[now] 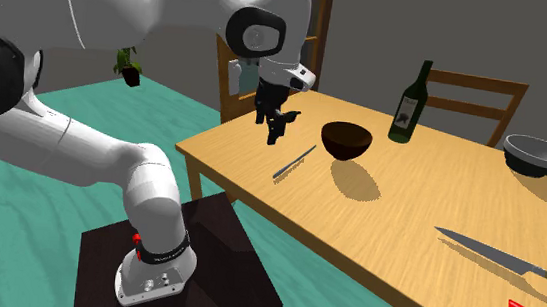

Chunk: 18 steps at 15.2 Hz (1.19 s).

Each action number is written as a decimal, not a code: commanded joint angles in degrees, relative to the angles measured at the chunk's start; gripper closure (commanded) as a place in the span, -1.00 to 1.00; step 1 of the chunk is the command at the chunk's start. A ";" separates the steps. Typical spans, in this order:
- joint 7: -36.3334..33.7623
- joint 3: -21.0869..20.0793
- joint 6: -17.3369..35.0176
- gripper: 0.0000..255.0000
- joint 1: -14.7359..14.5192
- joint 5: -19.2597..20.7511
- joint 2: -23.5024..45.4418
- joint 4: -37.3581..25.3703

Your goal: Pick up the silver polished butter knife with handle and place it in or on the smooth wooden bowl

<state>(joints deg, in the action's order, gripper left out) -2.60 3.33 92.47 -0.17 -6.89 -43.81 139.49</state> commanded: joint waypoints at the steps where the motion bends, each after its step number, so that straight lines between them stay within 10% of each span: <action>1: 0.00 0.00 0.00 -1.00 0.00 0.00 0.00 0.00; 18: 17.43 -3.71 25.11 -1.00 -7.25 7.47 29.03 -4.21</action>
<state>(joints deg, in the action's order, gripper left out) 14.72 -0.33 116.47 -7.37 0.49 -15.32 134.78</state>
